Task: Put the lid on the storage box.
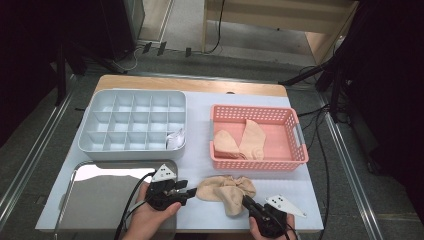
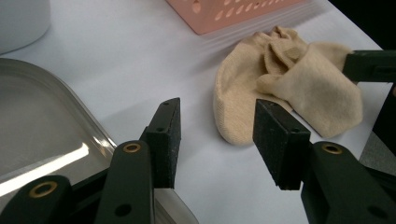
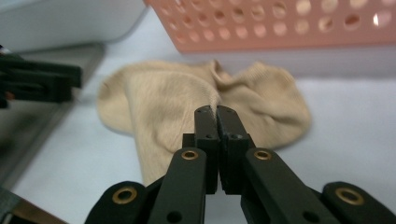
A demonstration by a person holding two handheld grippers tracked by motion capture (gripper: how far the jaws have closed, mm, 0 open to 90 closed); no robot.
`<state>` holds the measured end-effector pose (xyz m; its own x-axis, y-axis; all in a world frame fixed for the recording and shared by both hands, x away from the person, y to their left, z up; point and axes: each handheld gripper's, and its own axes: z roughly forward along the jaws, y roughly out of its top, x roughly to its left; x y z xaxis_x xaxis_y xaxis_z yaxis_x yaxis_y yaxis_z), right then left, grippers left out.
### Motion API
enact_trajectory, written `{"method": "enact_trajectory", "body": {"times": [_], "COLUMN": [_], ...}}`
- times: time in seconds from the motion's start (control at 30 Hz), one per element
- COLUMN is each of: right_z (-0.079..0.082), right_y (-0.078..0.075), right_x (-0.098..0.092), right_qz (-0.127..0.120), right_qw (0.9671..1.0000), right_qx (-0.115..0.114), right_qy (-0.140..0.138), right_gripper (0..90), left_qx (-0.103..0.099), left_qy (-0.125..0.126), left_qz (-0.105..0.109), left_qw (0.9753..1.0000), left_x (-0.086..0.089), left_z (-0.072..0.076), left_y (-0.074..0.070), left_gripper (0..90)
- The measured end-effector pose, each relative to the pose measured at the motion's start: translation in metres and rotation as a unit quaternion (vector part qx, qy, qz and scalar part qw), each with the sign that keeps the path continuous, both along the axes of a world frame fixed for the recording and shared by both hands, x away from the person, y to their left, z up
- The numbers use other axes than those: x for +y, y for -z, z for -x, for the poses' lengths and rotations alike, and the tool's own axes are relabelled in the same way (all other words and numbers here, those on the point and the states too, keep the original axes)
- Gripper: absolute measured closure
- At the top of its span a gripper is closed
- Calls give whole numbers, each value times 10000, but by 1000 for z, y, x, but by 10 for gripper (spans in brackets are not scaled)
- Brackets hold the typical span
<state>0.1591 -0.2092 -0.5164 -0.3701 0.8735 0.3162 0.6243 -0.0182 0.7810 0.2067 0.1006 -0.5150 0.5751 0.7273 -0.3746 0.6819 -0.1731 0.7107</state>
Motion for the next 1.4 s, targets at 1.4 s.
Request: {"method": "enact_trajectory", "body": {"times": [1.4], "right_z": [-30], "right_y": [6], "right_x": [19], "right_qz": [192], "right_qw": [9984], "right_qx": [-64], "right_qy": [-522], "right_gripper": [675], "left_qx": [-24], "left_qy": [41], "left_qz": [60], "left_qw": [10000], "left_x": [11], "left_z": [18], "left_y": [2], "left_gripper": [521]}}
